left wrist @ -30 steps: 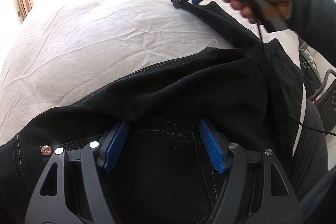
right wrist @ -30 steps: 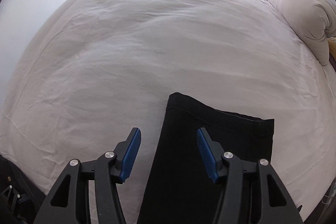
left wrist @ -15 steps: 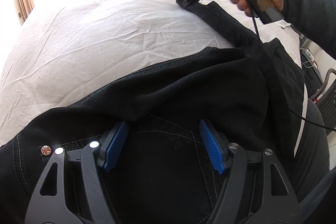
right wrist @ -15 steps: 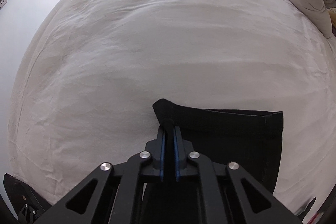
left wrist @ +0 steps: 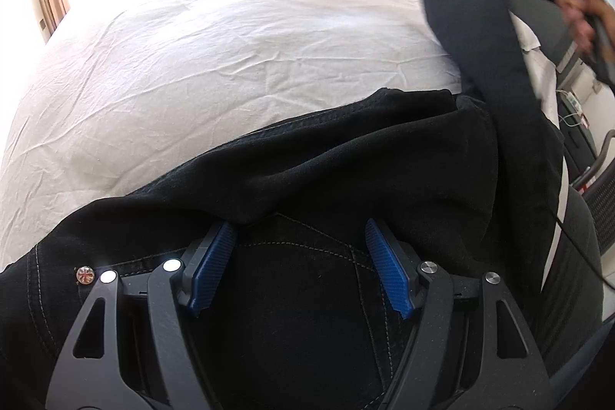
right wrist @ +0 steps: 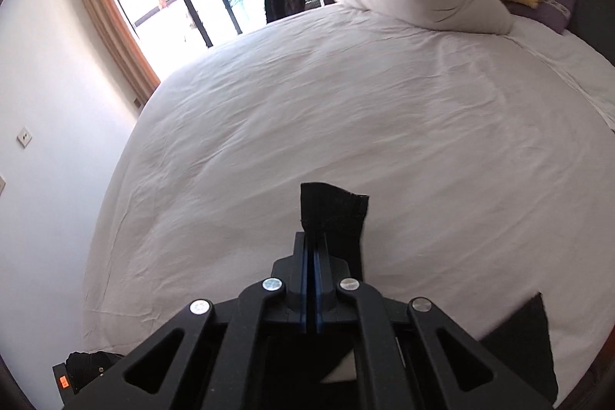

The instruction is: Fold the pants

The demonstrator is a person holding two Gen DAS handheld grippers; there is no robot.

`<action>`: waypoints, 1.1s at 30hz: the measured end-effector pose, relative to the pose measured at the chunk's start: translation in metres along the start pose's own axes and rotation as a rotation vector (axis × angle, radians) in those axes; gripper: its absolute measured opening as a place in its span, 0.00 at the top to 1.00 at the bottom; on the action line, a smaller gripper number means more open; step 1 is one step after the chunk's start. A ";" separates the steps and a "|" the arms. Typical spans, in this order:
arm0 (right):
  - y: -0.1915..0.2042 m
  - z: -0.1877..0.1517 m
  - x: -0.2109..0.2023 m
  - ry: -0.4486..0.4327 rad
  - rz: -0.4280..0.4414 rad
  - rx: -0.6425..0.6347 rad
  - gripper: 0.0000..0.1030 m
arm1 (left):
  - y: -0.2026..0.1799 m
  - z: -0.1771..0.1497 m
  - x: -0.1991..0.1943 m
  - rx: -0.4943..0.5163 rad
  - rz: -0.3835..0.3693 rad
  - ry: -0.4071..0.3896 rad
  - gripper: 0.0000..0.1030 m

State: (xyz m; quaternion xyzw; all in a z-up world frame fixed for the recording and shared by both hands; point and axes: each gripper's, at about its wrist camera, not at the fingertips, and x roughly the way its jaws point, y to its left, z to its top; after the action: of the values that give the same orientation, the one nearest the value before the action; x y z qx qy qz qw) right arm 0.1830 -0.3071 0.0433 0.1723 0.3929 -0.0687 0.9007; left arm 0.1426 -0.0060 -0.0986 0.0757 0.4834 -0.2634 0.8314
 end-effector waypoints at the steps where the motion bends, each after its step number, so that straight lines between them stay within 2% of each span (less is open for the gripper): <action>1: -0.016 -0.007 -0.016 -0.027 -0.019 0.027 0.97 | -0.002 0.001 0.001 0.001 0.003 0.005 0.29; 7: -0.103 -0.070 -0.087 -0.143 -0.065 0.226 0.97 | -0.014 0.009 0.012 0.021 0.029 0.034 0.13; 10: -0.144 -0.111 -0.095 -0.142 -0.086 0.341 0.97 | -0.019 0.015 0.016 0.011 0.049 0.049 0.11; 14: -0.173 -0.149 -0.095 -0.134 -0.113 0.420 0.97 | -0.019 0.021 0.018 -0.029 0.047 0.060 0.11; 18: -0.199 -0.166 -0.081 -0.100 -0.129 0.488 0.97 | -0.019 0.027 0.022 -0.047 0.057 0.075 0.11; 21: -0.214 -0.174 -0.075 -0.090 -0.106 0.553 0.97 | -0.020 0.030 0.026 -0.058 0.057 0.079 0.10; 29: -0.221 -0.174 -0.102 -0.167 -0.116 0.573 0.97 | -0.013 0.046 0.031 -0.111 0.041 0.085 0.07; 33: -0.230 -0.188 -0.088 -0.084 -0.149 0.578 0.97 | -0.015 0.049 0.038 -0.089 0.057 0.088 0.04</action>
State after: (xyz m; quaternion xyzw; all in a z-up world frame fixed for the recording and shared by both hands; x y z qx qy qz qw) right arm -0.0648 -0.4541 -0.0702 0.3890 0.3309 -0.2508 0.8224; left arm 0.1870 -0.0514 -0.1031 0.0637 0.5284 -0.2142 0.8191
